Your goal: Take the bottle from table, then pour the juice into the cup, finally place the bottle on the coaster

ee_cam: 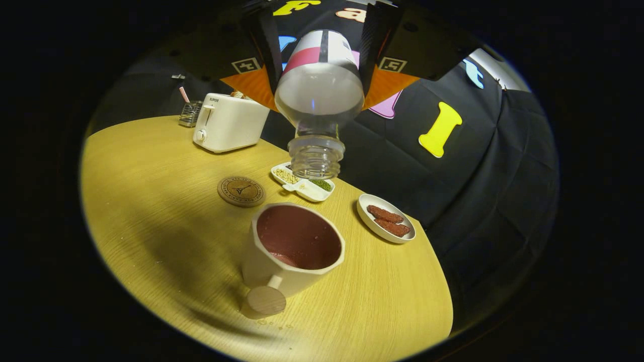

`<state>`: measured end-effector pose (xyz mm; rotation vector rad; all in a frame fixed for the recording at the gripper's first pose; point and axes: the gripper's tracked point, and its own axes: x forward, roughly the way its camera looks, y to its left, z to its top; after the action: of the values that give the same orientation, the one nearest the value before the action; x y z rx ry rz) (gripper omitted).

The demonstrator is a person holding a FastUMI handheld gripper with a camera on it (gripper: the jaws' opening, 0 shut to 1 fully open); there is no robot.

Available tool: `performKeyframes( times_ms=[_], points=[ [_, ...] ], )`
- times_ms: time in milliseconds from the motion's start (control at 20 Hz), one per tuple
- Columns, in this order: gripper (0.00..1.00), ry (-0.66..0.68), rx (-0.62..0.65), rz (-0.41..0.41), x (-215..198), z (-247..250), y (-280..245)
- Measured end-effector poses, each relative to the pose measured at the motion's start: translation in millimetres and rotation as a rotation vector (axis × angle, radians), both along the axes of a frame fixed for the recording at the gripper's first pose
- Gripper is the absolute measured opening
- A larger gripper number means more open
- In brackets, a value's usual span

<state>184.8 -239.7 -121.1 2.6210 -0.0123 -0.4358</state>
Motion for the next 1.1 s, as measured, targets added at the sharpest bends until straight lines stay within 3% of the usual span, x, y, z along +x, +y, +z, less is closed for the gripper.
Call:
performKeyframes(
  times_ms=[500,650,850,1100],
  points=[
    [0.69,-0.003,-0.177,-0.046,-8,13,6],
    [0.69,0.003,-0.289,-0.046,-6,13,15],
    [0.69,0.008,-0.600,0.028,-17,17,42],
    [0.69,0.015,-1.024,0.240,-44,15,95]
  ],
)
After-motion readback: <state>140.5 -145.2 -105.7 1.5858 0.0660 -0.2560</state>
